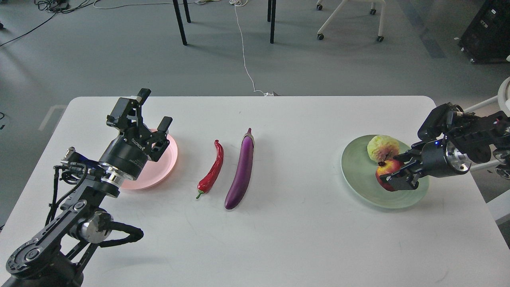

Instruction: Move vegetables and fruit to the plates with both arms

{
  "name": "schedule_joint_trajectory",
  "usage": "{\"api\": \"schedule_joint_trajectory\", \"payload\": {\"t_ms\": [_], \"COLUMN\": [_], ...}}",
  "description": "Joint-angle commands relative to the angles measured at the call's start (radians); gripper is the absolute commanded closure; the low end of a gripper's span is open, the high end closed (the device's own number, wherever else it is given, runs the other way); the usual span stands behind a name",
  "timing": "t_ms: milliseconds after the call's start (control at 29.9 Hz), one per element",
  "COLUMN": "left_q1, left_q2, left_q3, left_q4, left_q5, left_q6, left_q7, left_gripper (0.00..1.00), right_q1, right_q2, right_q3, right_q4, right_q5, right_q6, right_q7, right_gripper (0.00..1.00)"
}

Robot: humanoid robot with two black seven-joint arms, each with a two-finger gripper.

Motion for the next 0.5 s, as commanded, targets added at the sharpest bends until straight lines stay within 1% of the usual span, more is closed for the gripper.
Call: {"api": "schedule_joint_trajectory", "payload": {"t_ms": [0, 100, 167, 301, 468], "left_q1": [-0.001, 0.0, 0.0, 0.0, -0.003], "left_q2": [0.001, 0.004, 0.006, 0.003, 0.003], "left_q3": [0.0, 0.0, 0.002, 0.009, 0.012], "left_q4": [0.001, 0.001, 0.001, 0.001, 0.004], "left_q5": [0.0, 0.0, 0.0, 0.003, 0.018], "left_q6": [0.0, 0.0, 0.0, 0.0, 0.001], "left_q7": [0.0, 0.0, 0.0, 0.0, 0.0], "left_gripper": [0.0, 0.0, 0.0, 0.0, 0.0], "right_q1": [-0.001, 0.008, -0.001, -0.077, -0.292], "right_q2": [-0.013, -0.049, -0.075, -0.08, -0.068], "right_q3": [0.037, 0.127, 0.236, 0.437, 0.756], "right_q4": [0.005, 0.008, 0.014, 0.017, 0.005], "right_q5": [0.007, 0.033, 0.12, 0.397, 0.756], "right_q6": [0.002, 0.003, 0.006, -0.003, -0.005], "right_q7": [0.0, 0.0, 0.0, 0.0, 0.0], "right_gripper": [0.04, 0.03, 0.03, 0.03, 0.03]}}
